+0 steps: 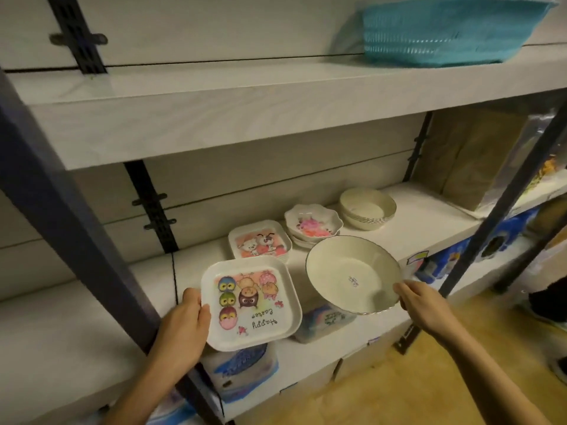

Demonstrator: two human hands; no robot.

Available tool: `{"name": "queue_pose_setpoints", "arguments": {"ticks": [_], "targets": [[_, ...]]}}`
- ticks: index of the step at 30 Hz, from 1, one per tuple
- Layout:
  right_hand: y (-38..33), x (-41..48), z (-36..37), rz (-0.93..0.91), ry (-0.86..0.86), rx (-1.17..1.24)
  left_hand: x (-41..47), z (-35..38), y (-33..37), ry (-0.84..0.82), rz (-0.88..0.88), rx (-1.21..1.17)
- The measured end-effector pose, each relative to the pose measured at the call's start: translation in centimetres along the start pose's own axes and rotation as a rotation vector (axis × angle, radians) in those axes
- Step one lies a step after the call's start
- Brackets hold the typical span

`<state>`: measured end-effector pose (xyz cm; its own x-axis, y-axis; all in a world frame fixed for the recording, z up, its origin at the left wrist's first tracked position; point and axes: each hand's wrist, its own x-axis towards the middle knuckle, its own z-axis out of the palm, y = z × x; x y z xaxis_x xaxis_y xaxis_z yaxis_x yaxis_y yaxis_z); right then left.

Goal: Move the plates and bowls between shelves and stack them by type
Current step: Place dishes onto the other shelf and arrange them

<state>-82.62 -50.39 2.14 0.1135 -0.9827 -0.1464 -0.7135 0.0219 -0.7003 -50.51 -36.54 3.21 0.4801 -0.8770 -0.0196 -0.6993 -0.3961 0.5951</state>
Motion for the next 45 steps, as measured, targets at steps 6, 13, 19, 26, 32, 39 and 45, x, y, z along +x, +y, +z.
{"name": "queue_pose_setpoints", "arguments": {"ticks": [6, 13, 19, 26, 32, 39, 45], "targets": [[0.2, 8.8, -2.1, -0.144, -0.142, -0.099, 2.4, 2.1, 2.7, 0.123, -0.162, 0.067], [0.2, 14.5, -4.1, -0.242, -0.231, -0.184, 7.7, 4.0, 3.9, 0.208, -0.339, -0.013], [-0.4, 16.6, -4.5, -0.24, -0.26, -0.136, 12.9, 5.3, 4.3, 0.2, -0.384, 0.038], [-1.1, 18.4, -4.3, -0.224, -0.265, -0.108, 16.9, 6.3, 3.7, 0.146, -0.415, 0.047], [-1.3, 19.6, -3.9, -0.196, -0.244, -0.073, 18.8, 7.4, 3.2, 0.111, -0.412, 0.041], [-0.9, 21.2, -3.9, -0.193, -0.232, -0.067, 19.2, 8.0, 3.0, 0.06, -0.29, 0.319], [0.1, 23.6, -5.8, -0.198, -0.231, -0.049, 18.2, 8.9, 6.1, 0.103, -0.12, 0.507]]}}
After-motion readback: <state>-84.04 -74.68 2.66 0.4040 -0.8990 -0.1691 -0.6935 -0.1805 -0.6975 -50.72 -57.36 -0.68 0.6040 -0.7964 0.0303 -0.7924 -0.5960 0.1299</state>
